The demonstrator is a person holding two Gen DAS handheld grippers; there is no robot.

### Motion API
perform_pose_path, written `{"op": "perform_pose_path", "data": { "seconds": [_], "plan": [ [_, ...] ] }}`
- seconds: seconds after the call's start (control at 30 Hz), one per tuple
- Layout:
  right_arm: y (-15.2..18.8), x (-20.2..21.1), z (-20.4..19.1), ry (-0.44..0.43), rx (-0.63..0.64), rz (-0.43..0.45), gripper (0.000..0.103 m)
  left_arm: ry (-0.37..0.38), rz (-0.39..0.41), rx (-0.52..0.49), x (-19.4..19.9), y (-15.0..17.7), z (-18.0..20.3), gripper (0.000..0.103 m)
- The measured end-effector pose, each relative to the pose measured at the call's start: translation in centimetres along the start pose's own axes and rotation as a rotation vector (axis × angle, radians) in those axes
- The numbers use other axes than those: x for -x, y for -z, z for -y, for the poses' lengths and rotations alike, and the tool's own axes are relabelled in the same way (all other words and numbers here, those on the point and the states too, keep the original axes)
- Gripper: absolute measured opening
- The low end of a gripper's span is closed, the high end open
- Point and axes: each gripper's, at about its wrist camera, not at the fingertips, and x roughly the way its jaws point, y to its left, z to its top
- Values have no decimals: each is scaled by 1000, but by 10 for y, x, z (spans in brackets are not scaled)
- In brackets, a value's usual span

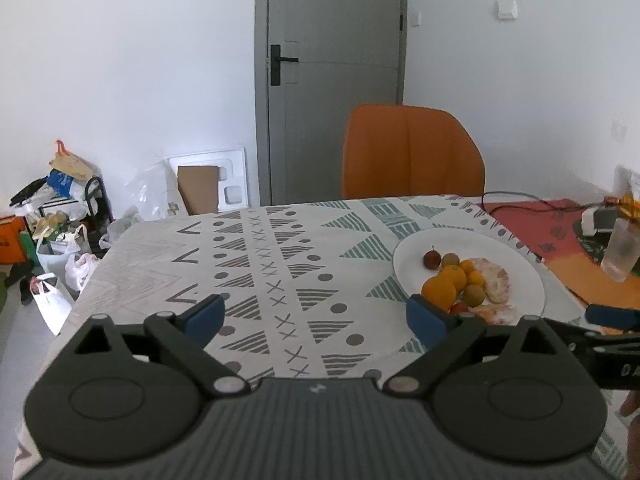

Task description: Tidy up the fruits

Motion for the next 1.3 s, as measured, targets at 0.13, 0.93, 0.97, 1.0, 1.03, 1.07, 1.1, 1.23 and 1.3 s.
{"op": "perform_pose_path", "data": {
  "seconds": [0.13,0.93,0.97,1.0,1.03,1.07,1.1,1.23,1.3],
  "plan": [
    [-2,7,-5,-19,-1,-10,103,1,21,11,17,2,-2,97],
    [5,44,-57,-92,102,-39,103,-79,55,101,96,31,-52,97],
    [7,46,-59,-83,121,-37,103,-83,51,107,98,33,-55,97],
    [10,48,-60,-75,134,-33,103,-85,50,111,99,34,-57,97],
    [12,51,-60,-71,142,-34,103,-88,50,113,101,36,-58,97],
    [14,54,-61,-74,144,-38,103,-91,49,114,102,38,-60,97],
    [15,57,-60,-80,140,-40,103,-92,49,114,104,39,-60,97],
    [17,66,-59,-99,110,-38,103,-104,65,120,112,45,-65,97],
    [17,69,-61,-111,104,-38,103,-113,71,121,115,47,-66,97]
  ]
}}
